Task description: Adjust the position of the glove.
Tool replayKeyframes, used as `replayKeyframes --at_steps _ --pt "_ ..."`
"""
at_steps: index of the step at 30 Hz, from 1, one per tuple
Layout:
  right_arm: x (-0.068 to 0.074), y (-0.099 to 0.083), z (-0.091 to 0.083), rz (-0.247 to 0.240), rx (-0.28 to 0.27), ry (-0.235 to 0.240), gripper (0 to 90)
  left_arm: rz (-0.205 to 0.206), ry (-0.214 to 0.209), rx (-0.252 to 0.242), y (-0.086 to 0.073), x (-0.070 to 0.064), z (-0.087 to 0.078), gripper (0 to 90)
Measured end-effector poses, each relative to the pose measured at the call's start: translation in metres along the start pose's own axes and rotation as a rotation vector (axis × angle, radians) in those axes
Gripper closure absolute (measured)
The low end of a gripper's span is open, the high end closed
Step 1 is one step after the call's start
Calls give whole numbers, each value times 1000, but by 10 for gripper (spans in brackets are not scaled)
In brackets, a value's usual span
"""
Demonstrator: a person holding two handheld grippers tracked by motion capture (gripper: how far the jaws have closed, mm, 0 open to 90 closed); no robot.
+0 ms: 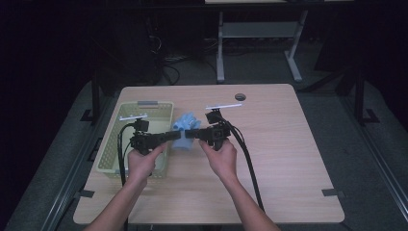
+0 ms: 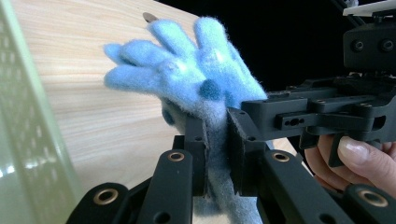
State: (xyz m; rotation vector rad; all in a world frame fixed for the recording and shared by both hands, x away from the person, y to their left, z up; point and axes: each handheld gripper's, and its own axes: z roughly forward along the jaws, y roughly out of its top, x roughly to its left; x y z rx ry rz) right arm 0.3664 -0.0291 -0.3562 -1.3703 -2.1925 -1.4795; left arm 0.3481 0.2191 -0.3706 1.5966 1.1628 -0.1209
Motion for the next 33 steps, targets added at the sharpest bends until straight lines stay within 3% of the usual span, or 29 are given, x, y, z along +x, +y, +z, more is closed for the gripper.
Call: replayKeyframes --at_steps 9,33 --pt "8 7 12 -27 8 9 816 -7 7 -17 4 7 -14 786" --pt "33 25 48 -39 33 45 818 -19 43 -57 12 28 -52 787"
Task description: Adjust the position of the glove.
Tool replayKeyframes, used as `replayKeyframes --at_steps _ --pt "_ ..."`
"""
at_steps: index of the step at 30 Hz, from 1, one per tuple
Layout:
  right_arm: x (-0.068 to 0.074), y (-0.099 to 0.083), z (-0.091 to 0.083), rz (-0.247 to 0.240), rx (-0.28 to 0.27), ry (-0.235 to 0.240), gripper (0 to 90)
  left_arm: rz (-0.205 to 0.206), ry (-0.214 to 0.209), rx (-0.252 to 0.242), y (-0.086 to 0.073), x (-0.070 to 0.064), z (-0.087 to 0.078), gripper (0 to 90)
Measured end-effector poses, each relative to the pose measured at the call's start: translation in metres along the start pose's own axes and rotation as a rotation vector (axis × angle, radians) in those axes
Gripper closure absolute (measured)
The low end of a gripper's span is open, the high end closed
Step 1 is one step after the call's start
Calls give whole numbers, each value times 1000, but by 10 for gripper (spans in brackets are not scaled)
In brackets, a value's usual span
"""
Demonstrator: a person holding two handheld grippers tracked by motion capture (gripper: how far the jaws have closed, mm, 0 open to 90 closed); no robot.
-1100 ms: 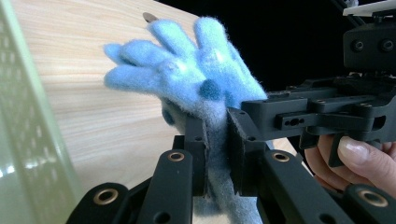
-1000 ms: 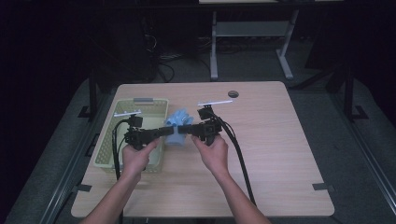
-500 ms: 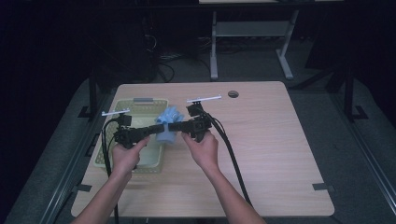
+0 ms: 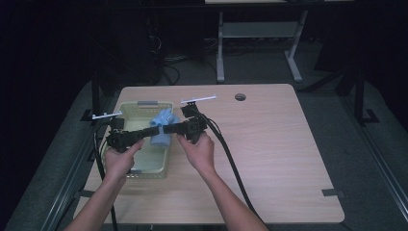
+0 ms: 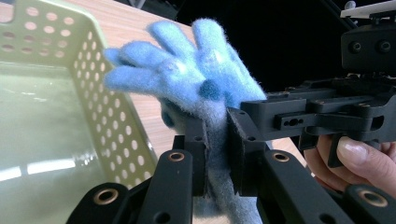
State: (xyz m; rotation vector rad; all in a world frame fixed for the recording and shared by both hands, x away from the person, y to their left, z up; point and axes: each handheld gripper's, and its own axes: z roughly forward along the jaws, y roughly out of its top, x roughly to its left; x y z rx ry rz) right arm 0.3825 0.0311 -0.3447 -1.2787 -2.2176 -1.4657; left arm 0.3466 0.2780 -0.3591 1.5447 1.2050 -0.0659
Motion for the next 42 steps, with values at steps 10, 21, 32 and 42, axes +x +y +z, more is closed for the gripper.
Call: replayKeyframes --at_steps 10,21,32,42 --pt "7 7 23 15 5 33 823 -3 47 -3 0 12 -11 820" --pt "4 0 59 38 59 38 824 -31 111 42 -8 38 -18 821" --pt "-6 -6 82 48 106 -22 810 -26 165 135 -7 56 -7 826" --pt "-10 -9 89 25 147 -85 757 -25 202 206 -9 69 3 832"
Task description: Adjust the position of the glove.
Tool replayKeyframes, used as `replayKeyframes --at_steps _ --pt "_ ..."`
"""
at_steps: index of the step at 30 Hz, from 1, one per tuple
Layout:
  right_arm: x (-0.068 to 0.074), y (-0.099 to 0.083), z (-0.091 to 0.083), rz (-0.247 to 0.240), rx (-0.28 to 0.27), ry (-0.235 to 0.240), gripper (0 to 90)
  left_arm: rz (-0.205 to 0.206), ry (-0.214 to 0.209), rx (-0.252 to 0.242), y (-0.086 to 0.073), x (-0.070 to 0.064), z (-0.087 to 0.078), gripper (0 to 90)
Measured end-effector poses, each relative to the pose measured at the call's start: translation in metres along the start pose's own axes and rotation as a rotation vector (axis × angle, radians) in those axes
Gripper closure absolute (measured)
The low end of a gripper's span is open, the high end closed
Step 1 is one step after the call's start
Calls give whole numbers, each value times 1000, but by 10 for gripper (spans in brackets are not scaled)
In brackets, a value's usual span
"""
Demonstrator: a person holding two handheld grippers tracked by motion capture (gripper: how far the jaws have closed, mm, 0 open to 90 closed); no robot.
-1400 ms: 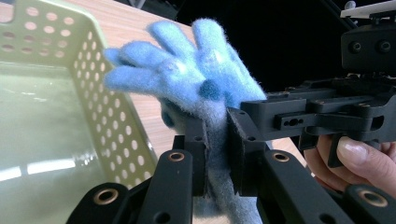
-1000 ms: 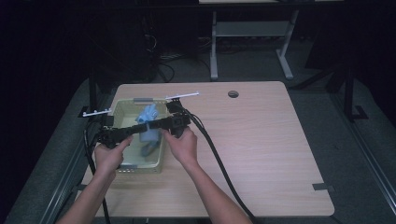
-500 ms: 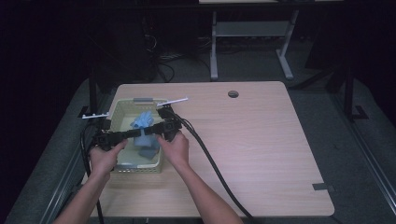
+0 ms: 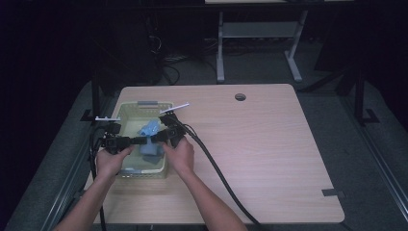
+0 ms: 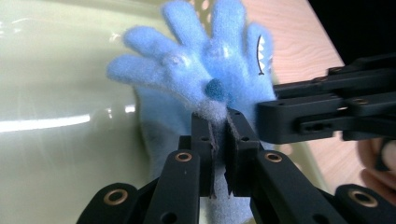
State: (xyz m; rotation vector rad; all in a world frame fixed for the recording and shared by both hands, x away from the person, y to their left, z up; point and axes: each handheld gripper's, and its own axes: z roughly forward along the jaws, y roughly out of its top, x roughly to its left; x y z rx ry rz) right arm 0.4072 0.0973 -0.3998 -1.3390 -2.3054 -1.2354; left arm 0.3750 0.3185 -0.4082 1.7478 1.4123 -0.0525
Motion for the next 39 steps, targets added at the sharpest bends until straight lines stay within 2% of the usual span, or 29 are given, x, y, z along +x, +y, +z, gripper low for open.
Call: replayKeyframes --at_steps 3,6,8,11,14,16,18,19,24,25,28,30,32,35,37,39 --pt "0 0 -1 -6 2 -13 748 -11 1 19 0 3 2 833" --pt "1 0 -2 -23 -1 -27 747 0 1 55 1 2 5 833" --pt "2 0 -4 -30 -8 -40 746 11 28 79 3 0 8 833" --pt "4 1 -7 -38 -18 -41 745 19 52 124 6 -2 14 833" --pt "6 1 -9 -43 -17 -42 745 18 44 158 9 -3 18 833" --pt "6 1 -11 -47 -18 -42 745 35 43 174 11 -4 20 834" --pt "6 1 -14 -46 -25 -41 745 34 53 187 12 -7 24 833" --pt "6 1 -14 -53 -28 -42 743 51 61 210 13 -6 24 833" --pt "7 1 -19 -56 -37 -38 741 46 96 257 14 -8 32 822" --pt "7 1 -20 -55 -38 -38 740 58 104 273 15 -8 33 820" --pt "7 1 -22 -55 -37 -33 737 72 99 276 15 -8 33 829" --pt "7 1 -22 -59 -36 -30 736 126 114 254 18 -9 29 840" --pt "6 1 -24 -66 -43 -30 733 130 79 219 20 -11 26 847" --pt "4 1 -28 -60 -53 -32 733 171 33 193 22 -16 23 851" --pt "3 2 -30 -58 -58 -32 733 181 0 167 24 -20 23 852" --pt "3 2 -32 -55 -63 -35 733 194 -2 186 25 -23 25 852"
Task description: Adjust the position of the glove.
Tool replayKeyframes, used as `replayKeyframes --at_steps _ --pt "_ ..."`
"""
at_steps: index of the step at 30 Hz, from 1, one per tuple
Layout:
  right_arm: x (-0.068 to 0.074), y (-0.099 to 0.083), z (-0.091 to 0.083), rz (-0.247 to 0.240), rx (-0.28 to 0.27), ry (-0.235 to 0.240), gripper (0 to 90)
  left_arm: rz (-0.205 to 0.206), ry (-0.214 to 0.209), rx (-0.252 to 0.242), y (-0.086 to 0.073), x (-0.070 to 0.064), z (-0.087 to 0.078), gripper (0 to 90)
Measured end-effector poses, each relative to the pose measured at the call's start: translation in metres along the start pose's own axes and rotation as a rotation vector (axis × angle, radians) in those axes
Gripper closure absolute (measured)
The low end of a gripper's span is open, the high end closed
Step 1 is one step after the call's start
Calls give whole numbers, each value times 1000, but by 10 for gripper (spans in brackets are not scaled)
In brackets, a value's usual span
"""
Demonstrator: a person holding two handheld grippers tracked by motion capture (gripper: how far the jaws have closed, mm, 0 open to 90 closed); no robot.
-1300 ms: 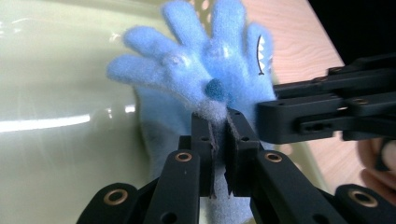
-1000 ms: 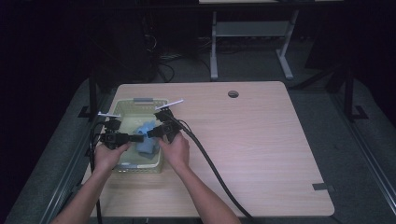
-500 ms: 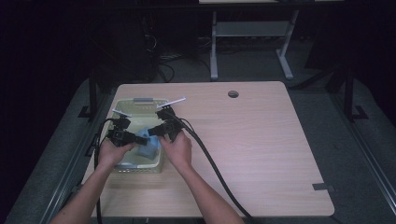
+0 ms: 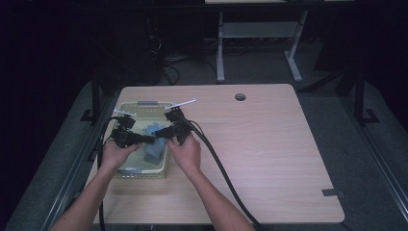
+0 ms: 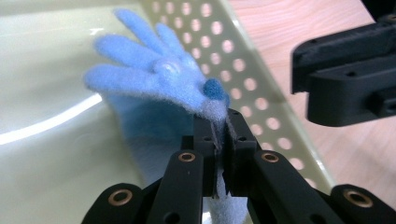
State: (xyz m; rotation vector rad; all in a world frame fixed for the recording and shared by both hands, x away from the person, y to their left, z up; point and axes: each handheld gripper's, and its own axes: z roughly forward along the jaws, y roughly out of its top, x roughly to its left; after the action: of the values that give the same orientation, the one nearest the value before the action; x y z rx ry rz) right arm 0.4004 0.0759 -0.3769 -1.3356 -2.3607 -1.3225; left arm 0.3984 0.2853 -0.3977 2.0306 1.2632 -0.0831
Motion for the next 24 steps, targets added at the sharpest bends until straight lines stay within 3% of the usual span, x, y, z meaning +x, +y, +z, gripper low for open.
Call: replayKeyframes --at_steps 3,7,9,12,15,20,24 --pt "0 0 -2 5 -2 0 733 -8 25 53 1 -1 7 851" --pt "-1 -1 -5 7 -8 1 733 -49 52 118 -1 3 19 838" --pt "-1 -1 -7 4 -8 -1 730 -48 90 164 -2 5 21 804" --pt "-2 -1 -10 7 -15 2 728 -75 144 184 -1 8 22 683" --pt "-3 -1 -13 5 -18 2 725 -88 178 197 -1 11 21 656" --pt "-6 -2 -16 10 -27 2 722 -100 194 246 -3 14 24 727" --pt "-6 -1 -18 8 -30 1 722 -101 213 262 -2 13 25 730"
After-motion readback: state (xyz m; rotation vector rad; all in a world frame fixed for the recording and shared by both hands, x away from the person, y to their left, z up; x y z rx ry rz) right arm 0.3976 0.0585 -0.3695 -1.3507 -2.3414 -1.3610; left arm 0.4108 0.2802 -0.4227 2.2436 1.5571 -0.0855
